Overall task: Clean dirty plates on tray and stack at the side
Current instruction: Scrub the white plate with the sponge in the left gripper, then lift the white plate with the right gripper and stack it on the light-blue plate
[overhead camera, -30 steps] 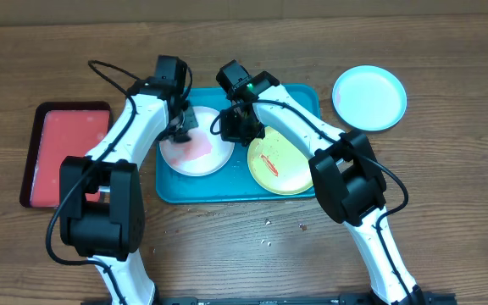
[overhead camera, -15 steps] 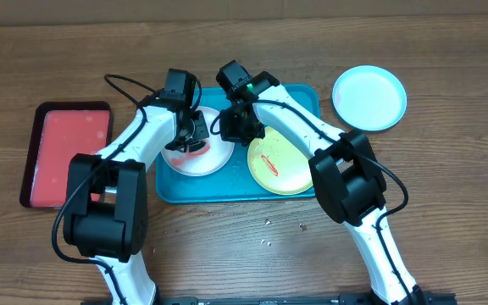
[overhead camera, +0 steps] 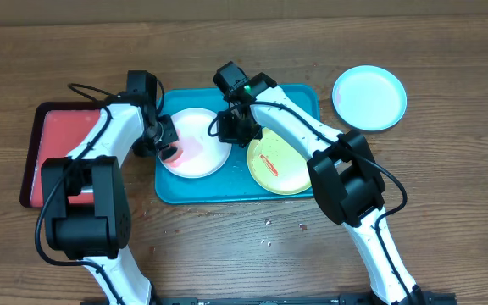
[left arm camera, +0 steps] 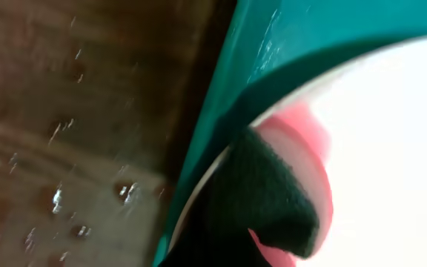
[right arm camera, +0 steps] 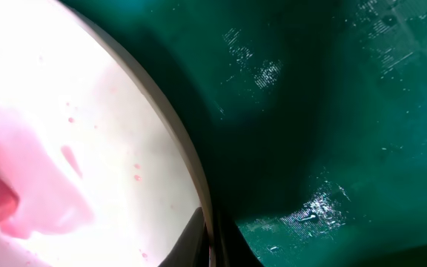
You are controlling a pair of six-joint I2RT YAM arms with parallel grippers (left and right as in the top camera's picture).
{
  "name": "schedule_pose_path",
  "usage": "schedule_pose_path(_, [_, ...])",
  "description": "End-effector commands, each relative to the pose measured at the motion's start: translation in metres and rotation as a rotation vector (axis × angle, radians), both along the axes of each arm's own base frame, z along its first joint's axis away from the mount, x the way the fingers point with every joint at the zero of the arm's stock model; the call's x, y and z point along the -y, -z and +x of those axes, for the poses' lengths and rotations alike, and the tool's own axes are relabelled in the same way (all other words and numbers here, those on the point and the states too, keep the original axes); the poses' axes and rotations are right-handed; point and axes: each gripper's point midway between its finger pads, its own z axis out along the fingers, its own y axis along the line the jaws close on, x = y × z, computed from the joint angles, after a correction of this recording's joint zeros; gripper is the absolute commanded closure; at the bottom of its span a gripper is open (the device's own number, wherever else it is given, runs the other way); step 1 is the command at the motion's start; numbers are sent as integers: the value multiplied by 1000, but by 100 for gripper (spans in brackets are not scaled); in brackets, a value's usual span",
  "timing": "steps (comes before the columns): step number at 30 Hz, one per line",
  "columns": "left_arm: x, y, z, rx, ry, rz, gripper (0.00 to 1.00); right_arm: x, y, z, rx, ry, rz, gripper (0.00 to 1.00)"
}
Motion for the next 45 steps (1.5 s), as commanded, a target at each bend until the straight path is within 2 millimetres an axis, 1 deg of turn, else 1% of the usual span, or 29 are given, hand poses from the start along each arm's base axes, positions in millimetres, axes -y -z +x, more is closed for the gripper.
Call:
schedule_pose_path(1, [-28,-41,13,69,-31,91,96,17,24,-1,-19,20,-77,96])
schedule_pose_path(2, [-28,-53,16,96,-32,88,96,16,23,0,-15,21,-74,96])
schedule_pose_path(3, [-26,-73,21,144,-35,78,96,15,23,2,-11,21,-70,96])
schedule_pose_path(5, [-28,-123,25,276,-71,62,96,11,12,8,17,9,-52,96])
schedule_pose_path(6, [-35,-148,21,336,-111,65,96,8,0,11,32,1,-41,96])
schedule_pose_path(8, [-48,-171,12,383,-183,71,96,5,-17,15,55,-6,-29,96])
schedule_pose_path(11, [-84,-197,-10,424,-325,112,96,-5,-55,22,137,-72,7,96])
schedule_pose_path(13, [-103,-198,-25,401,-382,124,96,-6,-77,27,195,-92,-2,96])
schedule_pose_path(15, [-127,-190,-45,340,-472,132,96,3,-105,34,289,-76,-82,96])
schedule_pose_path(16, [-144,-184,-56,317,-577,122,96,13,-123,38,357,-61,-166,96])
schedule_pose_path(17, [-151,-182,-61,313,-628,117,96,20,-132,40,393,-53,-216,96])
schedule_pose_path(18, [-167,-178,-70,306,-718,112,96,34,-151,43,473,-42,-335,96])
schedule_pose_path(20, [-187,-170,-85,287,-816,111,96,42,-173,40,564,-114,-470,96])
schedule_pose_path(21, [-192,-166,-91,277,-848,104,96,44,-188,36,626,-198,-576,96])
schedule_pose_path(22, [-198,-162,-97,268,-882,95,96,45,-196,34,662,-248,-649,96])
schedule_pose_path(23, [-206,-160,-102,264,-914,96,96,46,-218,27,762,-325,-844,96])
schedule_pose_path(25, [-209,-160,-103,265,-921,95,96,44,-237,21,844,-327,-965,96])
schedule_pose_path(28, [-206,-159,-101,268,-915,79,95,26,-275,1,1021,-314,-1137,96])
schedule_pose_path(31, [-206,-159,-101,268,-914,78,96,19,-283,-7,1057,-339,-1181,96])
schedule_pose_path(34, [-204,-159,-100,268,-911,73,96,16,-283,-8,1048,-384,-1201,96])
schedule_pose_path(35, [-204,-159,-99,269,-909,71,96,18,-278,-6,1026,-390,-1177,96])
schedule_pose_path(38, [-205,-160,-98,276,-908,73,96,26,-246,9,895,-408,-1016,96])
schedule_pose_path(39, [-205,-159,-98,274,-908,72,96,24,-228,15,836,-373,-889,96])
schedule_pose_path(40, [-204,-159,-98,274,-908,72,96,14,-199,21,734,-339,-671,96])
schedule_pose_path(41, [-205,-159,-98,275,-908,72,96,9,-183,22,668,-371,-573,96])
schedule_pose_path(42, [-205,-159,-98,274,-908,72,96,14,-171,25,611,-439,-532,96])
schedule_pose_path(43, [-205,-159,-98,274,-908,72,97,25,-170,29,595,-459,-559,96])
schedule_pose_path(44, [-205,-159,-98,274,-908,72,96,61,-184,39,601,-371,-680,96])
schedule_pose_path(45, [-205,-159,-98,275,-908,72,96,82,-202,45,636,-246,-737,96])
